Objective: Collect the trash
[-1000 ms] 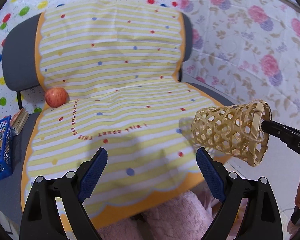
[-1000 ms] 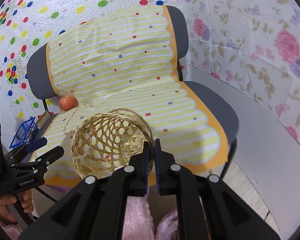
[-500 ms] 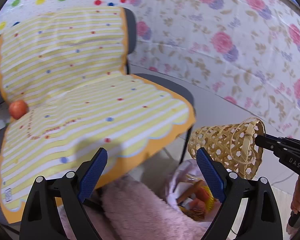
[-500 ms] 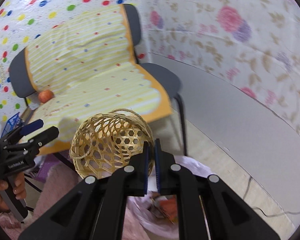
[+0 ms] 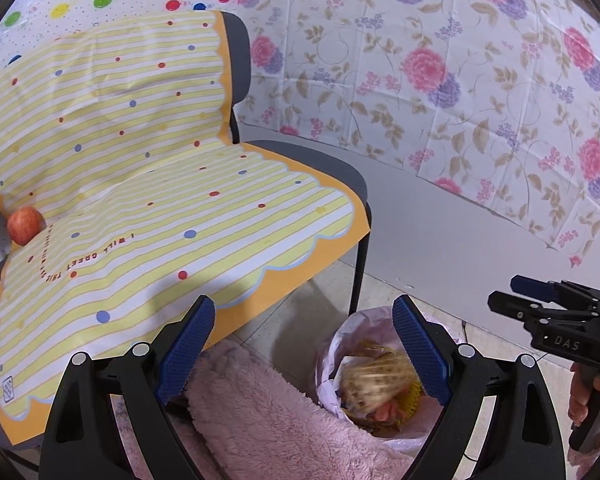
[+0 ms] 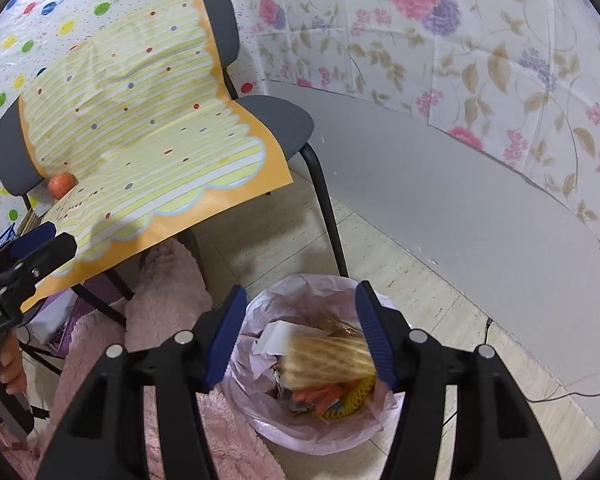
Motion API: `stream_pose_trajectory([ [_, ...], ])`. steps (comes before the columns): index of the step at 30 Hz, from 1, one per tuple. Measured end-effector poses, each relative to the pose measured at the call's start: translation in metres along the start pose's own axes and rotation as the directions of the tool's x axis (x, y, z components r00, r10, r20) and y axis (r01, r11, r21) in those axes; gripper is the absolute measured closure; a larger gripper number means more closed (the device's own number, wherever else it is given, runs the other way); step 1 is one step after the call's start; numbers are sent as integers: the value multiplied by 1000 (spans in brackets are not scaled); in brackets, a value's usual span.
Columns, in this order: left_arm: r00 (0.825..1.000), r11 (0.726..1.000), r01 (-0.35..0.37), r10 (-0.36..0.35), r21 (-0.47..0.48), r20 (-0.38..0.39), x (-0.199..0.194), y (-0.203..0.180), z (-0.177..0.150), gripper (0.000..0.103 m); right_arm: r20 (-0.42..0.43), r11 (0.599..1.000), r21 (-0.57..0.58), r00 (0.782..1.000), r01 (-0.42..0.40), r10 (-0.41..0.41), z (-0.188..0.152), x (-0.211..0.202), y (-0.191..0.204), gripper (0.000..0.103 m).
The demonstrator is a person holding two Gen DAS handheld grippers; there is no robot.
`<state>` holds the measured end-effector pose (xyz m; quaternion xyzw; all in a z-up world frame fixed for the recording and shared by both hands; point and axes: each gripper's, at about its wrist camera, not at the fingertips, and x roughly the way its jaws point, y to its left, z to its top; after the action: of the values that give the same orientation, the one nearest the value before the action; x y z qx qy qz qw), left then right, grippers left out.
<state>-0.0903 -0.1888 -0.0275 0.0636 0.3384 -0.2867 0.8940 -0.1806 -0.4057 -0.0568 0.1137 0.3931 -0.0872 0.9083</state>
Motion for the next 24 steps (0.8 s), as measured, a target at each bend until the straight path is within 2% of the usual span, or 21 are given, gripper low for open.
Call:
stream_pose_trajectory([
  [3, 1000, 1000, -12, 12, 4, -7, -3, 0, -1, 13, 18, 1000, -1, 1000, -8, 8, 4, -8, 3, 37],
  [5, 1000, 1000, -19, 19, 2, -18, -5, 1, -2, 13, 26, 1000, -10, 1000, -16, 16, 6, -12, 5, 24],
  [10, 999, 1000, -30, 30, -7, -38, -13, 5, -1, 12, 66, 999, -44, 997, -27, 30, 12, -27, 18, 6],
  [14, 997, 997, -75, 74, -16, -30, -25, 12, -1, 9, 82, 996, -74, 995, -42, 48, 19, -35, 31, 6],
  [19, 991, 990, -134, 133, -48, -22, -39, 26, 0, 6, 49, 990, -69, 991, -119, 123, 29, -31, 46, 6],
  [24, 973, 971, -227, 223, -73, -56, -51, 44, 0, 6, 82, 986, -119, 988, -118, 129, 44, -36, 70, 6],
])
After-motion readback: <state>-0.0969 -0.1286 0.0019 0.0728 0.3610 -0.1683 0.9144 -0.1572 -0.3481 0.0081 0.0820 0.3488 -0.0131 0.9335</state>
